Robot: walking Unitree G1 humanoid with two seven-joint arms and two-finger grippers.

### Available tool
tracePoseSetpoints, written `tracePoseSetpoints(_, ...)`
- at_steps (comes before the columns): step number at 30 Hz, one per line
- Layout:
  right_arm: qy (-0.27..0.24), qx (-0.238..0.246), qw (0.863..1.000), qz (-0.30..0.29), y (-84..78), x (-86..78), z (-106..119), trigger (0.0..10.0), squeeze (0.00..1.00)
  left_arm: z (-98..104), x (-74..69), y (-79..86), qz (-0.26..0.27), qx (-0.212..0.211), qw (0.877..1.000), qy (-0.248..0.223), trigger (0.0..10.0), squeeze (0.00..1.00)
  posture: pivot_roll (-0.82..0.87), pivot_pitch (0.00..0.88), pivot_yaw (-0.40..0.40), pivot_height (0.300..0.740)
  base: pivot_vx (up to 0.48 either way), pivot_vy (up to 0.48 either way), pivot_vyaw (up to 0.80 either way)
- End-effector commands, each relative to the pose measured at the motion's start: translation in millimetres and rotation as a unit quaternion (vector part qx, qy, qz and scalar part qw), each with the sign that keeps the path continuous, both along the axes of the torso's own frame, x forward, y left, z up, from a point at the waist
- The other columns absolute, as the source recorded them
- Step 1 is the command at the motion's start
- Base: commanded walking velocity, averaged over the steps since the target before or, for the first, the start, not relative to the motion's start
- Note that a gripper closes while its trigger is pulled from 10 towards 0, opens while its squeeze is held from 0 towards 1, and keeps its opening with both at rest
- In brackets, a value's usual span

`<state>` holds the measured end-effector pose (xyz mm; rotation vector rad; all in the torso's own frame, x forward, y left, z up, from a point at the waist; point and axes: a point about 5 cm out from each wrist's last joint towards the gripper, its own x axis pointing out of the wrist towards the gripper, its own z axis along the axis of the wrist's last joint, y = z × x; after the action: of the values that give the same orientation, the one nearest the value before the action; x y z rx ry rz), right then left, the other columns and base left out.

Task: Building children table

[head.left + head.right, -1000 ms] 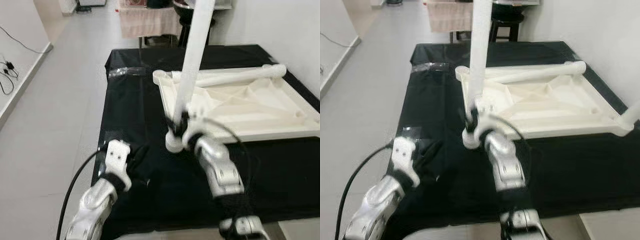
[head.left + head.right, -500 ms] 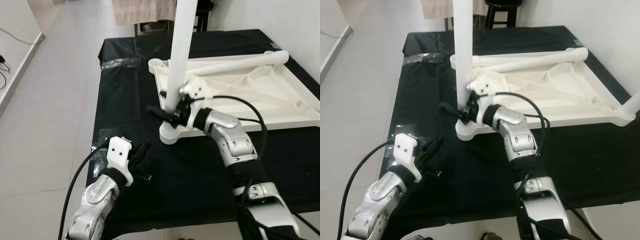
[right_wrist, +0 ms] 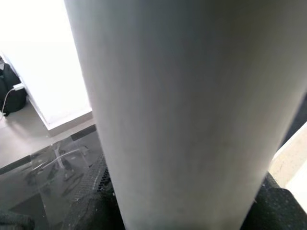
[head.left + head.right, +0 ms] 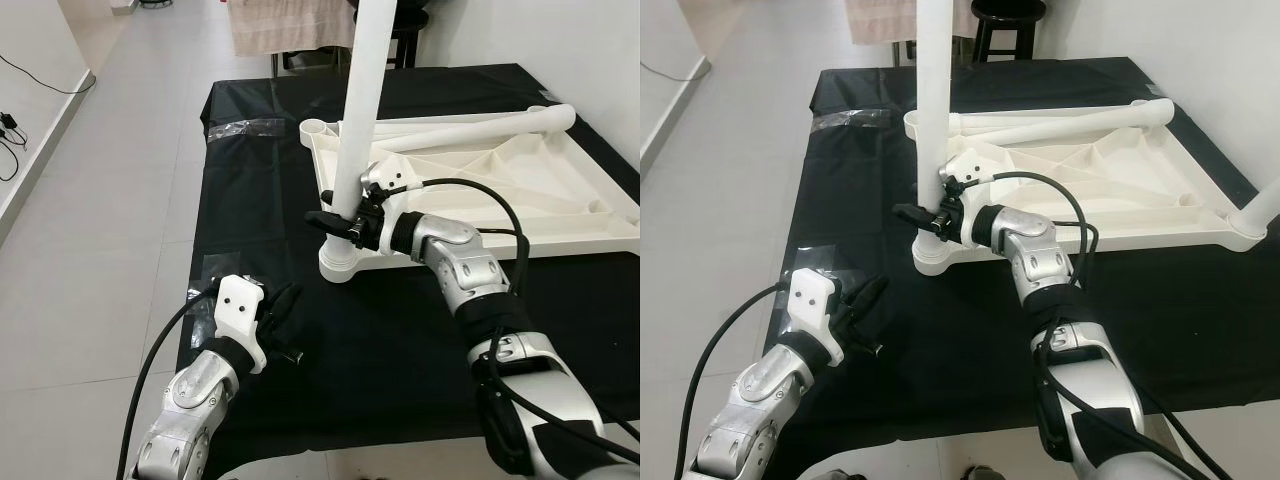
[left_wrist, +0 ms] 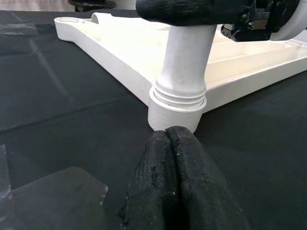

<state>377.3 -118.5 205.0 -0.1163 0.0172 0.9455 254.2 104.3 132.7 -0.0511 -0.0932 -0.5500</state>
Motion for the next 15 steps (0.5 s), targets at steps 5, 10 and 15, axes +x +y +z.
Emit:
tracePoseSetpoints(5,0.005,0.013,0.995,-0.094,-20.0,-0.7,-12.4,0.0,0.00,-3.3,-3.4,0.5,-0.001,-0.001,1.000,0.008,10.0,0.00,0.02,0.127,-0.029,0.740,0.000,0.000,0.00)
tracePoseSetpoints(10,0.032,0.021,0.948,-0.317,-26.2,-14.2,-46.6,0.0,0.00,-2.7,-3.7,2.7,0.000,-0.001,1.000,0.007,10.0,0.00,0.00,0.139,-0.016,0.740,0.000,0.000,0.00)
tracePoseSetpoints(15,0.034,-0.019,0.933,-0.357,-6.6,-38.6,-73.7,0.0,0.00,-2.8,-2.9,3.6,-0.001,0.000,1.000,0.008,10.0,0.00,-0.01,0.126,-0.005,0.740,0.000,0.000,0.00)
